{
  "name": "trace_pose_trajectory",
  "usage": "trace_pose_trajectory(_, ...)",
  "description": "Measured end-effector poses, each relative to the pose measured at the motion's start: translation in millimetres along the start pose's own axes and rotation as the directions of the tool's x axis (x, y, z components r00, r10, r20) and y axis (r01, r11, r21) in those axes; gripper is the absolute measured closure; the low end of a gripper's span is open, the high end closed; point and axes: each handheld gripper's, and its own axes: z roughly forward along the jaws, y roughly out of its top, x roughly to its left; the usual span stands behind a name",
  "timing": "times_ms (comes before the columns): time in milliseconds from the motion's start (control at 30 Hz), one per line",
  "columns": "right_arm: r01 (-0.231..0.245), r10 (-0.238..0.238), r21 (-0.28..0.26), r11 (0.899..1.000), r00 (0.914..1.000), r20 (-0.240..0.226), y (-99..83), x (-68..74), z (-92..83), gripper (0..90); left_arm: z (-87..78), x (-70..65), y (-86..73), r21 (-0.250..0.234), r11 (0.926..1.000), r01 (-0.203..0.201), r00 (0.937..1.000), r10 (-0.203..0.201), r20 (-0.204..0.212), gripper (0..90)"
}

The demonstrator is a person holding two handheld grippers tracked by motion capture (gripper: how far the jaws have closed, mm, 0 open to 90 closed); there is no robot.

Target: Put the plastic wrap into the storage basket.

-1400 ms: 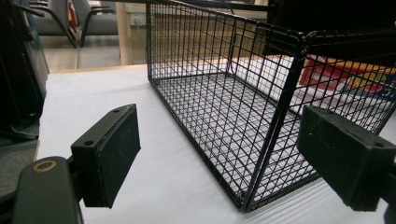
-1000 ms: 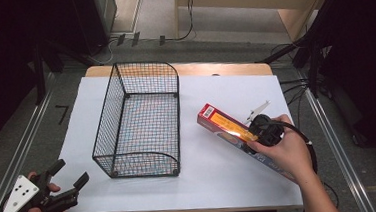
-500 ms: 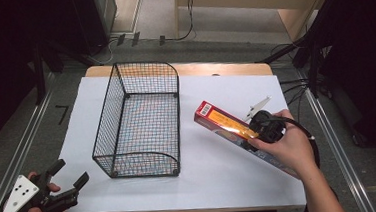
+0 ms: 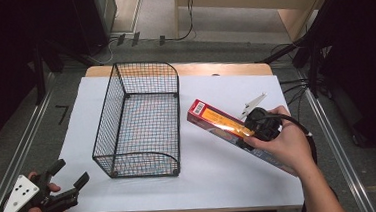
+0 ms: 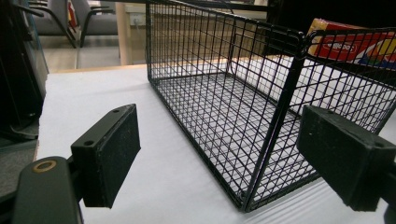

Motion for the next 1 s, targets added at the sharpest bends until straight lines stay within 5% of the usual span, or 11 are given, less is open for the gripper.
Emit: trace_pose_trajectory(1000,0.088,-0.088,-0.020,0.996,0.9958,-0.026,46.9,23.7,1.7,41.1,-0.7,-0.2,0.4,-0.004,1.0000,-0.001,1.0000,0.001,0.003,13.9)
